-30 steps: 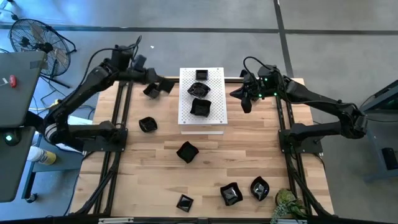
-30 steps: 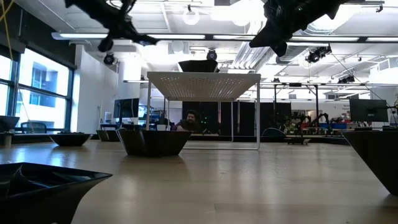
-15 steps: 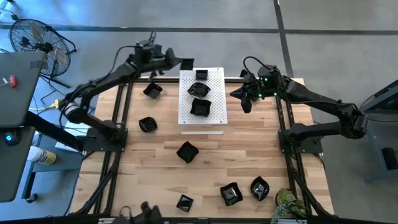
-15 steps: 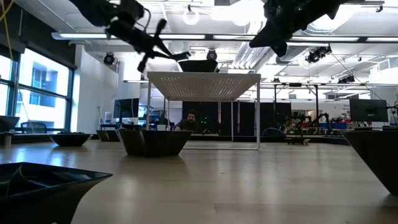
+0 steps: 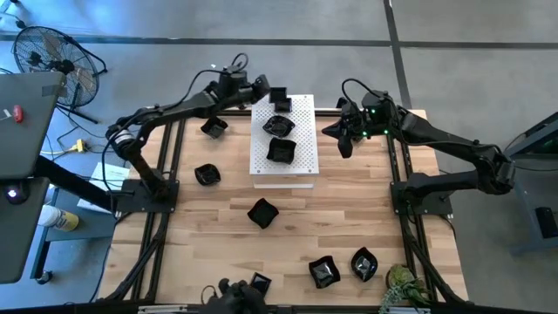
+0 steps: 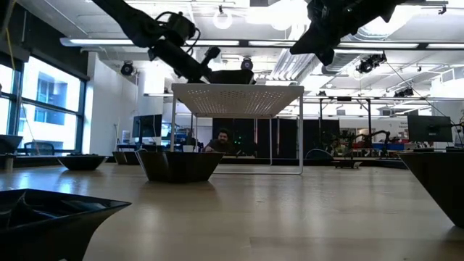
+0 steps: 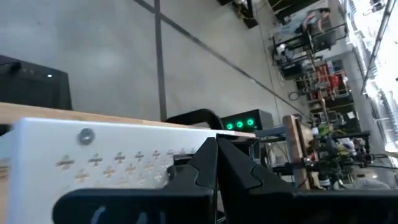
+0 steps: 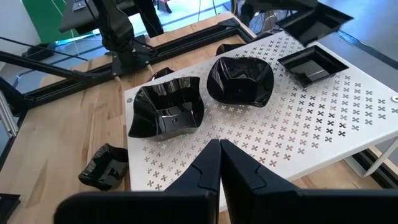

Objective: Pick & Place Mini shaped plates
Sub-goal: Stack the square plate on top of the square plate on the shelf, then stack the distorted square plate on top of the distorted square plate on the shelf

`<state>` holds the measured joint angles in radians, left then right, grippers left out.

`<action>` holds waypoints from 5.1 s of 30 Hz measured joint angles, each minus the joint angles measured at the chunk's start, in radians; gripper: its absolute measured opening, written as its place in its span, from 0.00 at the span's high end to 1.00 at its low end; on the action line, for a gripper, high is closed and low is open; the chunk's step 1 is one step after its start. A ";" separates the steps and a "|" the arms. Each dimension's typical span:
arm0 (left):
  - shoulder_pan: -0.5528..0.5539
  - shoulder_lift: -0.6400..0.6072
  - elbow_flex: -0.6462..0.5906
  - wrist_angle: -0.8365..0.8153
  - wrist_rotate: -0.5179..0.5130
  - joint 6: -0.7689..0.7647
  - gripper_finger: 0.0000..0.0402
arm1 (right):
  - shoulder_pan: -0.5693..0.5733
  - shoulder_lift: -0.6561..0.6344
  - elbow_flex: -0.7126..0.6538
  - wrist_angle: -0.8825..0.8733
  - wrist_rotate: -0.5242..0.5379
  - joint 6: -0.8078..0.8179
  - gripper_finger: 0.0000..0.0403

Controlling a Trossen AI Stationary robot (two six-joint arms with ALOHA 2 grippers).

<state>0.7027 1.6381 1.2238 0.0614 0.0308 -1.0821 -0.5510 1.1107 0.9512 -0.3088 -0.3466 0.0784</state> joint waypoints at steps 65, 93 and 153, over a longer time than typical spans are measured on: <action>-0.036 -0.046 0.026 -0.063 0.080 0.531 0.97 | 0.000 0.000 0.000 0.044 0.042 0.012 0.99; -0.048 -0.065 0.026 0.042 0.177 0.860 1.00 | 0.004 0.000 0.000 0.163 0.151 0.082 0.98; -0.410 -0.642 -0.552 0.053 0.024 0.898 1.00 | 0.802 0.023 0.073 -0.386 0.395 0.459 0.79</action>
<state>0.2923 0.9958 0.6720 0.1143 0.0553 -0.1842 0.2513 1.1335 1.0241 -0.6948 0.0484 0.5369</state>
